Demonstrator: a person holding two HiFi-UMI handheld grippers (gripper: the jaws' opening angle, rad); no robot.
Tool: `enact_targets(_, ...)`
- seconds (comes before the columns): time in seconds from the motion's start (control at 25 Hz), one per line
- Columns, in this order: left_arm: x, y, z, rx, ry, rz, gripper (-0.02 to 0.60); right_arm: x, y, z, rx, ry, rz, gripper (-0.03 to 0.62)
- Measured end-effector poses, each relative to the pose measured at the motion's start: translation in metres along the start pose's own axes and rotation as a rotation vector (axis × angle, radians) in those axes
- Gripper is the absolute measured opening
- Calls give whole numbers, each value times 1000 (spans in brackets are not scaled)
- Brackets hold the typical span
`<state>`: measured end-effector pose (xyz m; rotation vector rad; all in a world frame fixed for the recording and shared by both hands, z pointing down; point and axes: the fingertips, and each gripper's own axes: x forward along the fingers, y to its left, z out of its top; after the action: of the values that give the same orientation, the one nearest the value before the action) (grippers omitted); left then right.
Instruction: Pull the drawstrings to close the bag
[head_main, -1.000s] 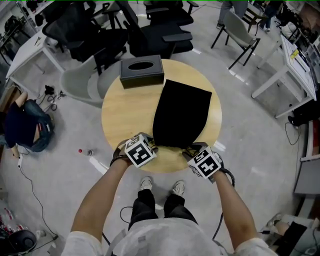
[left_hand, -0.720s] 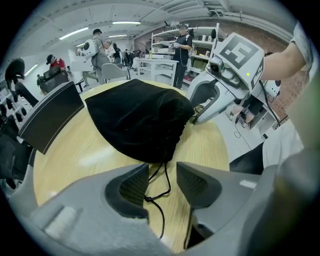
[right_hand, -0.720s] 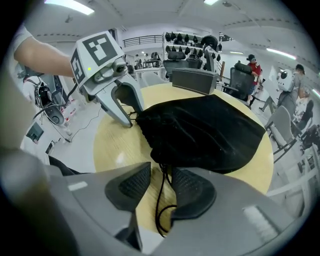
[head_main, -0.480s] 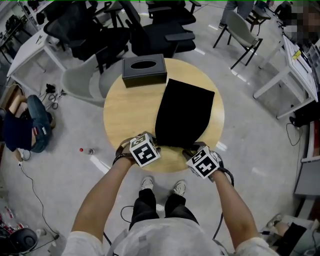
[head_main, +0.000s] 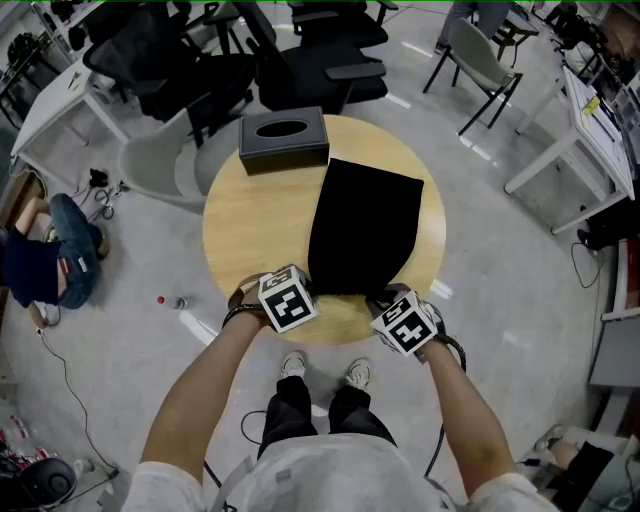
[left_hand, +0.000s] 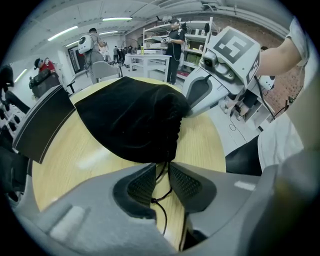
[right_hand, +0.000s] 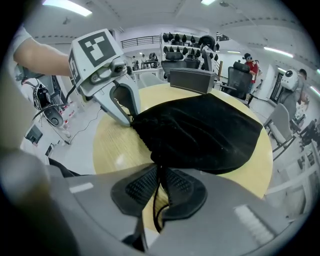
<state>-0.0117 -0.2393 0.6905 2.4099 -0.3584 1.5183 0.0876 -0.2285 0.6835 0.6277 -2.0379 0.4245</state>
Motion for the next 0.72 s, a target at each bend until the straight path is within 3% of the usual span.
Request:
enact_targets(0.12, 2, -5, 0, 12, 21, -16, 58, -2, 1, -4, -1, 5, 6, 29)
enact_targets(0.16, 3, -8, 0, 18, 27, -22, 7, -3, 0, -6, -1, 4, 5, 29)
enact_targets(0.72, -5, -2, 7, 6, -18, 40, 5, -8, -7, -10, 18, -23, -9, 25)
